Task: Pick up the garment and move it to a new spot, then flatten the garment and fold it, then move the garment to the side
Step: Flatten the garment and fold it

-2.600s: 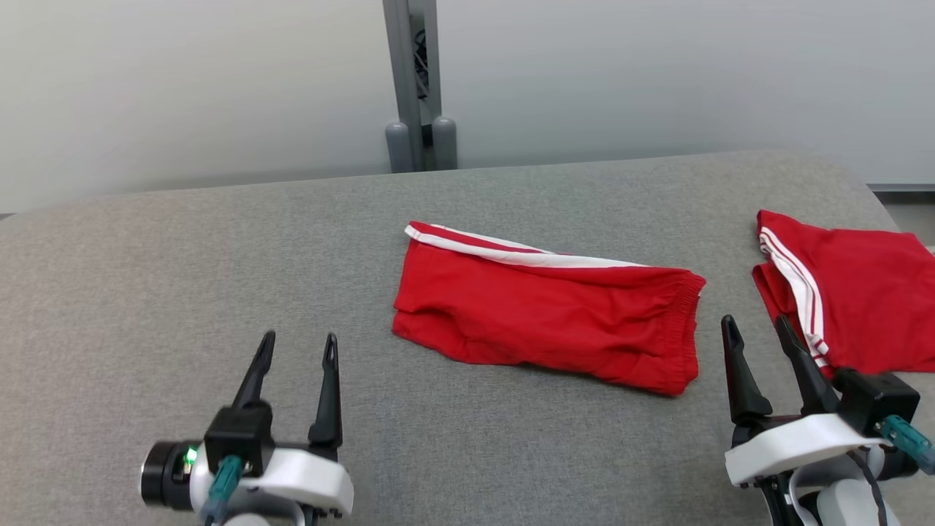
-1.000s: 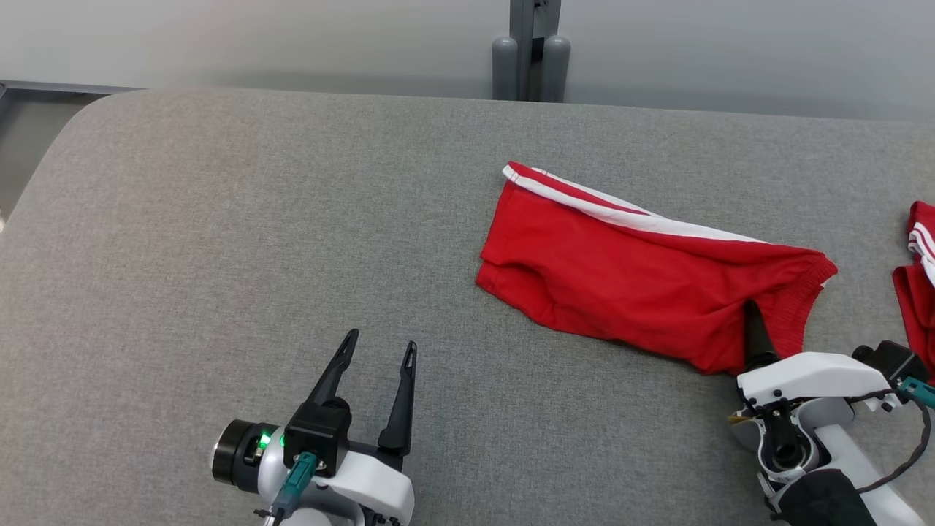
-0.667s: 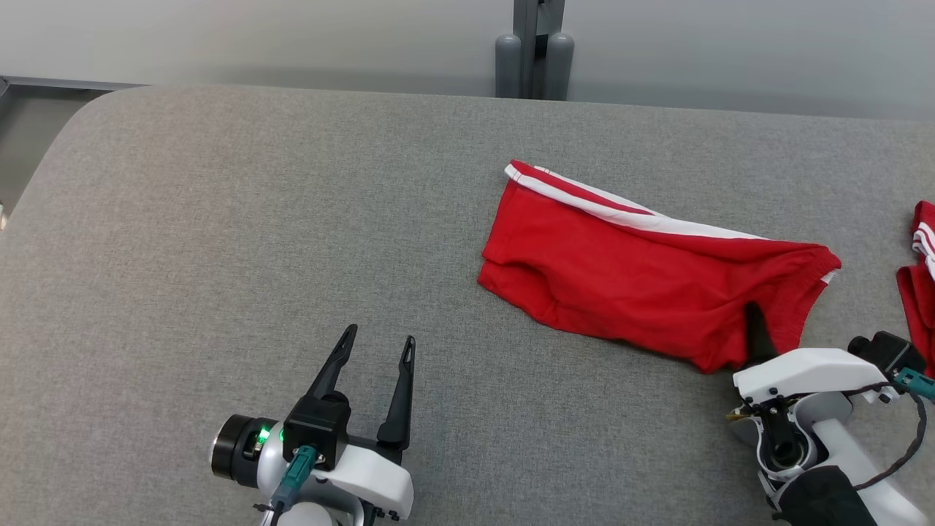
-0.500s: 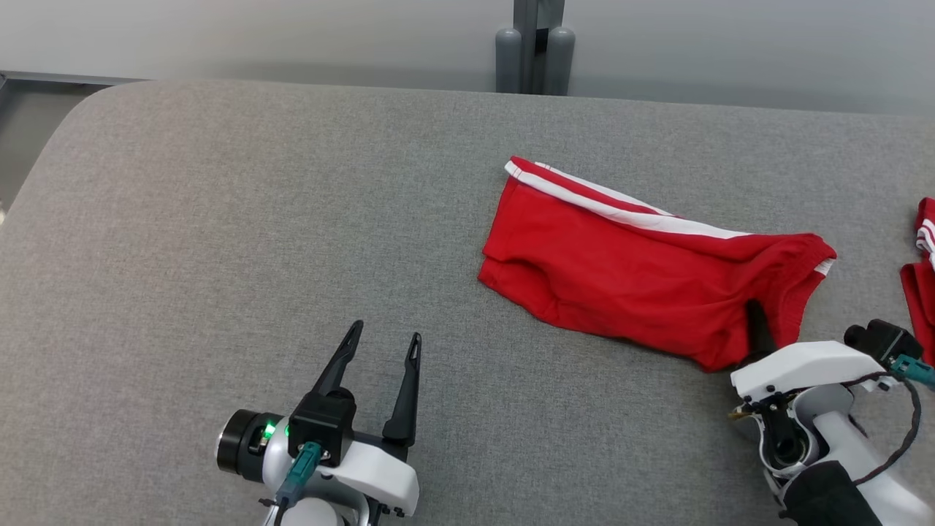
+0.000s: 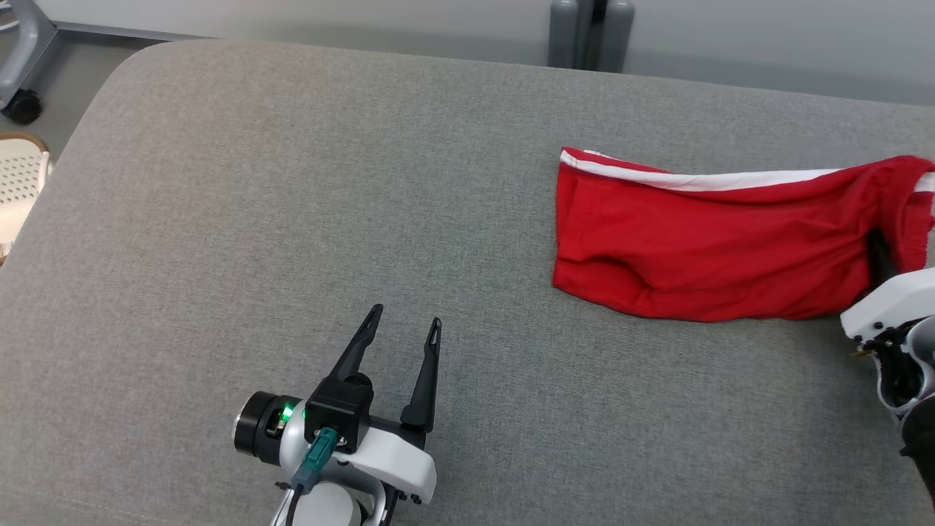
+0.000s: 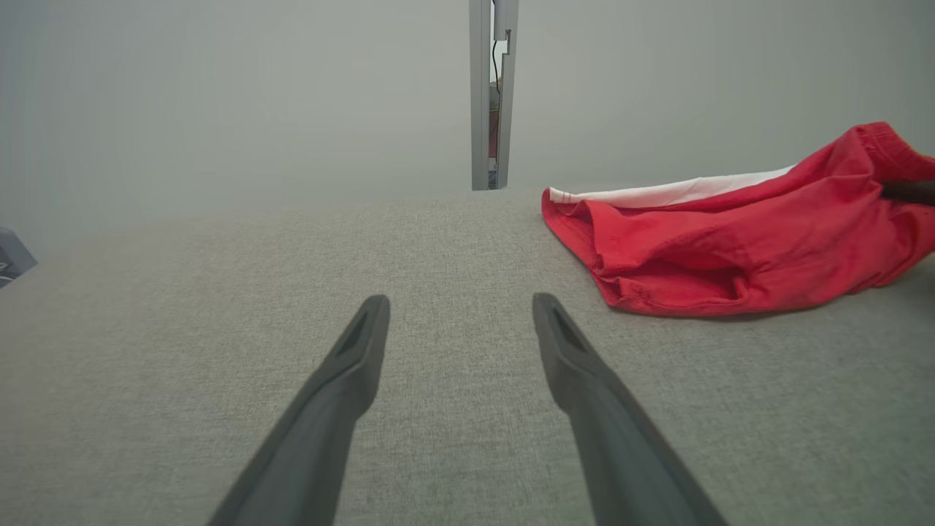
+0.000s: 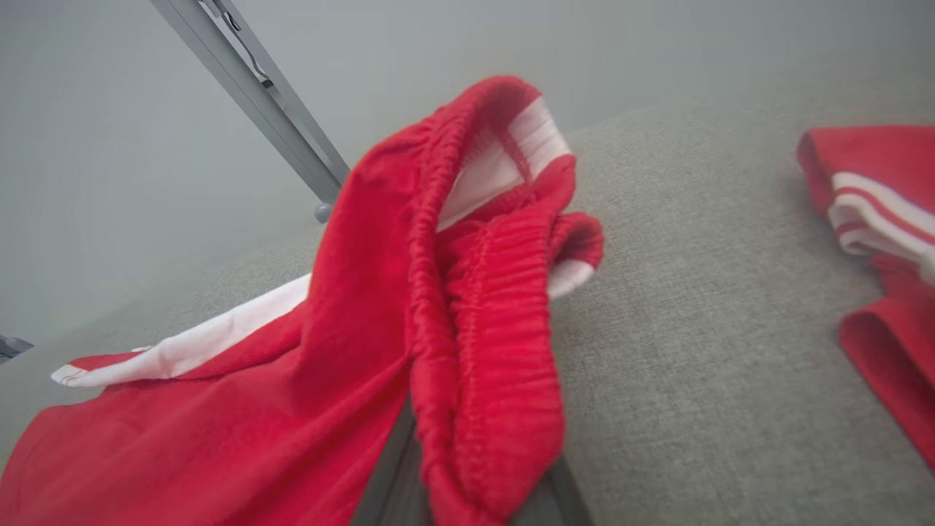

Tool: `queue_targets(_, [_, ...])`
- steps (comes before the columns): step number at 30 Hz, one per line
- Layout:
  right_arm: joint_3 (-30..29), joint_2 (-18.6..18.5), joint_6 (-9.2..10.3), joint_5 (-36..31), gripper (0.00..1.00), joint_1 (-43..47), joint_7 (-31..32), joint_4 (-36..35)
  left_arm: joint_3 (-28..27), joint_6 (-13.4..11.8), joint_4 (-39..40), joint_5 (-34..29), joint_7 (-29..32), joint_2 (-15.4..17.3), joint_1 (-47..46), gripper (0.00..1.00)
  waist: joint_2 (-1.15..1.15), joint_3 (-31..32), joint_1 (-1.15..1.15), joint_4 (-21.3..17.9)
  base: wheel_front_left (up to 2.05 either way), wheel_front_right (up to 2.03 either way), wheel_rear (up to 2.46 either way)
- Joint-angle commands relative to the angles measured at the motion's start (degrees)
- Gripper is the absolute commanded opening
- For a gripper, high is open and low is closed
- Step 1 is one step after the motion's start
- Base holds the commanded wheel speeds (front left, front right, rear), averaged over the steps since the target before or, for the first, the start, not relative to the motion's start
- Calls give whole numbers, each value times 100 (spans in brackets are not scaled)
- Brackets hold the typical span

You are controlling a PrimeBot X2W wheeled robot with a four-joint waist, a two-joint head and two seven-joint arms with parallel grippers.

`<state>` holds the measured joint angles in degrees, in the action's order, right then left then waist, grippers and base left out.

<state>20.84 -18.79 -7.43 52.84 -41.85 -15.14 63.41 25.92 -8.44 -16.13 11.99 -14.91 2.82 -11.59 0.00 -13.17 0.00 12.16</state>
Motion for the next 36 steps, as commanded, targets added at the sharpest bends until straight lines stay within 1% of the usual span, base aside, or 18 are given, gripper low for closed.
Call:
queue_targets(1, [90,-146,-12,-129,0,-166,-6,130,22,-39,13,33,-26,22,-103,100,0,-50,0,104,0,0,0])
queue_targets(4, [259,-292,-11,-357,0,-371,-6,381,90,-65,19,76,-26,21,-135,100,0,-82,0,189,0,0,0])
queue_targets(7, [380,-261,-11,-488,0,-481,-5,558,149,-87,9,122,-26,21,-154,100,0,-74,0,231,0,0,0])
queue_targets(11, [567,-169,-11,-597,0,-529,-6,599,160,-126,-50,159,-26,22,-139,100,0,17,0,227,0,0,0])
queue_targets(19, [871,81,-11,-699,0,-483,-5,355,66,-74,-132,130,-26,22,-1,100,0,339,0,66,0,0,0])
queue_targets(25, [1095,291,-11,-602,0,-466,35,206,65,-35,-187,159,-27,25,68,100,0,527,0,27,0,0,0])
queue_targets(32, [1429,546,-11,-371,0,-431,219,-133,6,-3,-196,179,-27,23,201,100,0,716,0,124,0,0,0])
queue_targets(36, [1581,574,-11,-248,0,-477,319,-244,11,9,-173,203,-27,22,223,100,0,707,0,269,0,0,0])
